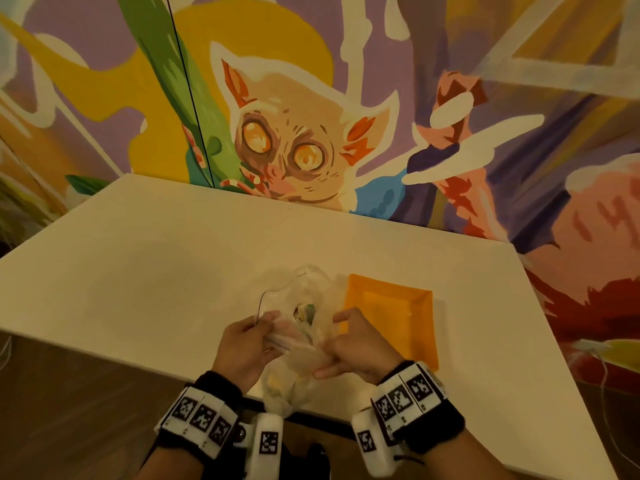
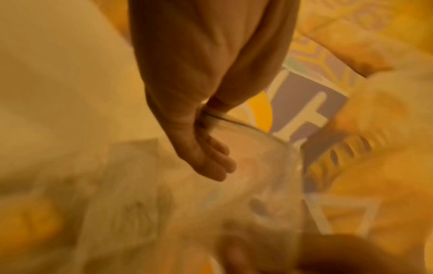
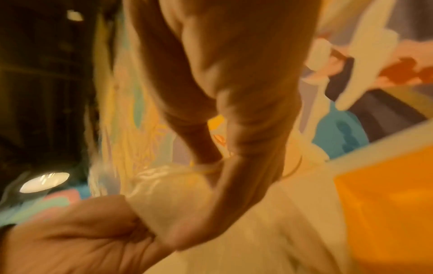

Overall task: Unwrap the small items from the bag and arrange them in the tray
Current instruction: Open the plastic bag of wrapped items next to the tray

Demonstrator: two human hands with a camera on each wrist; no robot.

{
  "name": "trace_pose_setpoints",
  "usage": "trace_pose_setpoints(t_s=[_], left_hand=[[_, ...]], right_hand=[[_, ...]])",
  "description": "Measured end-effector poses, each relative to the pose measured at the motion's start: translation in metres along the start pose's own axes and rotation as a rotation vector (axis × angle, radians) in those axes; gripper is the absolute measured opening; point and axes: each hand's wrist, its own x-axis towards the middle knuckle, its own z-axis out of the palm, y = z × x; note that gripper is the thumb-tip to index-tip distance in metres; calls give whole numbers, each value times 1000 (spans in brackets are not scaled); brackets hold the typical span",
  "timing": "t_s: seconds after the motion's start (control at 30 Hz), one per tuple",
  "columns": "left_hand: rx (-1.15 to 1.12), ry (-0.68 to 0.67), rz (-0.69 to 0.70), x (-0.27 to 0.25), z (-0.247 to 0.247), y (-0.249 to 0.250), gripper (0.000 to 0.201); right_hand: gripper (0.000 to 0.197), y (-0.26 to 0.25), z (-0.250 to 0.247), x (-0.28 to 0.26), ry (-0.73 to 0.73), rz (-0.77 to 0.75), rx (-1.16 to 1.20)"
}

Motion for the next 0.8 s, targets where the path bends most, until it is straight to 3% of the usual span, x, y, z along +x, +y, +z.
trace_pose_setpoints(t_s=[0.1, 0.2, 0.27, 0.33, 0.4, 0.5, 0.53, 0.63, 0.7, 0.8], left_hand=[[-320, -31, -170, 3, 1, 3, 21], [-693, -13, -295, 16, -1, 7, 26], [-817, -24, -329, 27, -2, 9, 30], [-821, -87, -310, 32, -1, 10, 39], [-732, -138, -303, 23, 7, 17, 35], [-484, -106, -278, 14, 15, 21, 26], [-323, -79, -247, 17, 13, 18, 21], [430, 63, -201, 23, 2, 7, 56], [750, 49, -233, 17, -2, 1, 58], [718, -119, -250, 16, -5, -7, 34]], right_hand=[[59, 9, 8, 15, 87, -74, 373], [54, 15, 12, 24, 66, -80, 787], [50, 16, 11, 33, 13, -74, 1021], [45, 15, 11, 39, -5, -67, 1095], [46, 16, 12, 47, 31, -79, 1097], [45, 19, 11, 56, 88, -65, 1026], [43, 20, 9, 56, 107, -53, 956], [45, 27, 6, 57, 171, -29, 713], [49, 30, 7, 57, 152, -45, 697], [44, 29, 11, 57, 104, -63, 797]])
